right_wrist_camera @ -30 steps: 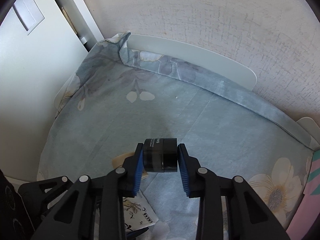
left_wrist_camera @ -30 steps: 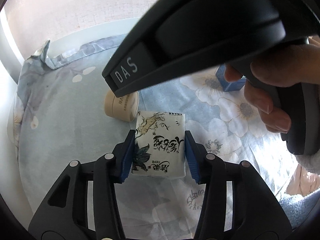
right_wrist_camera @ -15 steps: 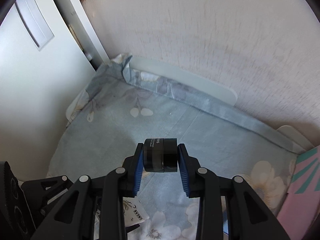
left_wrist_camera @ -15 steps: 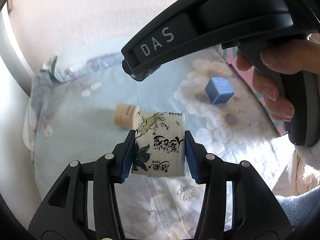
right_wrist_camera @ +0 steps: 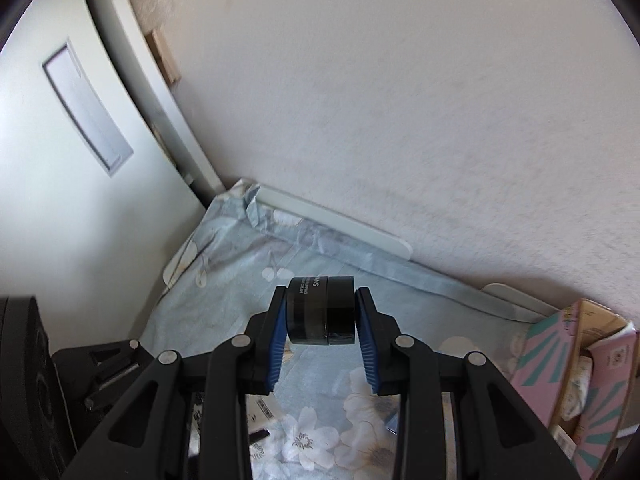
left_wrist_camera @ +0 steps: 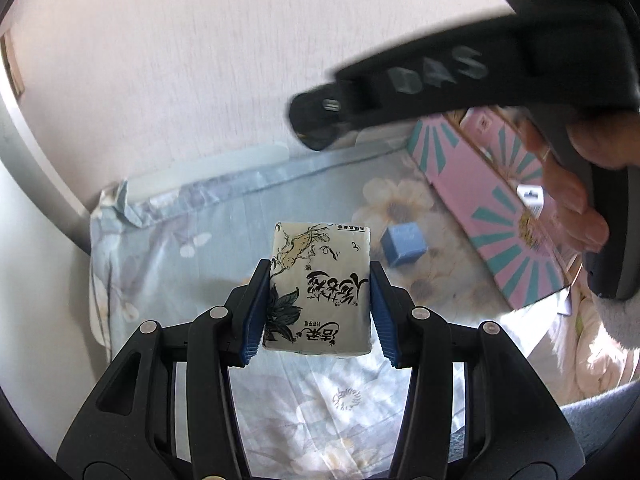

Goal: Organize objects
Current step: 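Lift the tissue pack and black jar and carry both over the cardboard box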

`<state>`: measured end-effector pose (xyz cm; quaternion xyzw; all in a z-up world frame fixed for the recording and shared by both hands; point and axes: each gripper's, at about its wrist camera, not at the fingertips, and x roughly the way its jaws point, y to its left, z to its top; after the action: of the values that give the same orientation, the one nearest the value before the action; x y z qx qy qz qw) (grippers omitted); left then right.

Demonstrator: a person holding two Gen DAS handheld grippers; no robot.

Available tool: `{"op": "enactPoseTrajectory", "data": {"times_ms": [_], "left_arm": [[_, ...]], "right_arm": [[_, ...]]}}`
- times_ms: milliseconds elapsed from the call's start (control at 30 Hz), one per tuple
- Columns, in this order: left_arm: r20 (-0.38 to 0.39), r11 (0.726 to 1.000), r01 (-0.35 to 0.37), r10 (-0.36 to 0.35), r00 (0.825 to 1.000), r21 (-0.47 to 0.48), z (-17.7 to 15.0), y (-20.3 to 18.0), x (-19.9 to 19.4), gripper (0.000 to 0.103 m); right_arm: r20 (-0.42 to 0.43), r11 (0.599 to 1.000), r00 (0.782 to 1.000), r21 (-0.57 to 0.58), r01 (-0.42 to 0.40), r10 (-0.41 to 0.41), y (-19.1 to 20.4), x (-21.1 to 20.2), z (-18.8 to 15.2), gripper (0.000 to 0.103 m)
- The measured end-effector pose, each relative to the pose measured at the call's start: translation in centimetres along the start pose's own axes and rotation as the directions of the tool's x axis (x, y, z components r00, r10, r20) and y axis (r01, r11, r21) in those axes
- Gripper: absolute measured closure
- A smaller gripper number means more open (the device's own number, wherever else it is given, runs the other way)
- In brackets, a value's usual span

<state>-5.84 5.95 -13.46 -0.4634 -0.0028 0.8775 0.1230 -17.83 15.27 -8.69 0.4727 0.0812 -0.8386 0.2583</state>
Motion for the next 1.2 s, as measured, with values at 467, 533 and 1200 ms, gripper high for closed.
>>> {"op": "enactPoseTrajectory", "data": {"times_ms": [467, 533, 1200], "left_arm": [[0.062, 0.999, 0.022, -0.024, 0.998, 0.032, 8.8, -1.2, -2.0, 0.060], [0.071, 0.999, 0.027, -0.029, 0.997, 0.037, 10.1, -1.5, -2.0, 0.060], [0.037, 0.951, 0.170, -0.186, 0.982, 0.256, 17.5, -11.9, 2.1, 0.060]], "right_arm": [[0.069, 0.988, 0.990, 0.098, 0.118, -0.125, -5.4, -7.6, -0.4, 0.073], [0.076, 0.984, 0.987, 0.122, 0.130, -0.140, -6.3, -8.5, -0.8, 0.073], [0.047, 0.899, 0.956, 0.355, 0.255, -0.290, -13.7, -14.4, -9.4, 0.073]]}}
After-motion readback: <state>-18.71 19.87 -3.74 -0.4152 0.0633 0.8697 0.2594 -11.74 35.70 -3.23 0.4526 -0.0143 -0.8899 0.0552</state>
